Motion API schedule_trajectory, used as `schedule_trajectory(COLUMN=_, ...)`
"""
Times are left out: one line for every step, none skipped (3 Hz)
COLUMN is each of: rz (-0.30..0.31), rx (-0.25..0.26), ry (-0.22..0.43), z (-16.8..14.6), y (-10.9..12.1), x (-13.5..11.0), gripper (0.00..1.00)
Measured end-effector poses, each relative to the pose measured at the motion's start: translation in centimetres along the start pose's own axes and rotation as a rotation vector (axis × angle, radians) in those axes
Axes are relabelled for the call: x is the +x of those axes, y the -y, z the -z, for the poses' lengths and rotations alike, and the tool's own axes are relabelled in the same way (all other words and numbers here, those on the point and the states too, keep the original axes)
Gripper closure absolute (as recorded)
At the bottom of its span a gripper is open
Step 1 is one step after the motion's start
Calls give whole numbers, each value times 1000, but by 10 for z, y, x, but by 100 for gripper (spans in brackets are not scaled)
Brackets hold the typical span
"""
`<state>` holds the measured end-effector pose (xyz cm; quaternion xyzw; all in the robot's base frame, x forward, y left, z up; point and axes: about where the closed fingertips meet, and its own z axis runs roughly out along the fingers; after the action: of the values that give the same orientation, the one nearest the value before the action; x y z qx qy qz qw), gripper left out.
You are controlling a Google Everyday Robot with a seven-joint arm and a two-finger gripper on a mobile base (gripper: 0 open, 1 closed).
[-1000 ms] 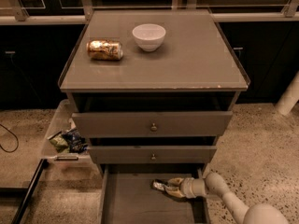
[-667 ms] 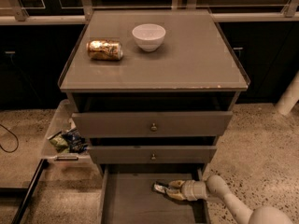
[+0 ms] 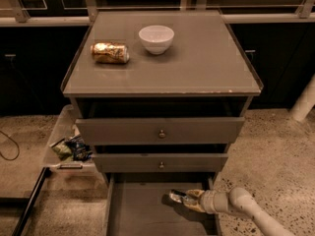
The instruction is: Pick redbull can from bottom drawer and place on counter
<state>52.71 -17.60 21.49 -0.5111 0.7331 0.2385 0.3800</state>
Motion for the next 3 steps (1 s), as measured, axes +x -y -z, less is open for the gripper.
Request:
schedule_trajectory(rz=87, rx=94, ry=-58, z=65, y=10, x=-37, gripper=100)
schedule_trajectory(rz=152, rx=141, ry=-98, z=114, y=6, x=-90, gripper=100)
schedule_trajectory(rz=247, rx=156, ry=-140, z=150, y=2, x=-157, gripper=100)
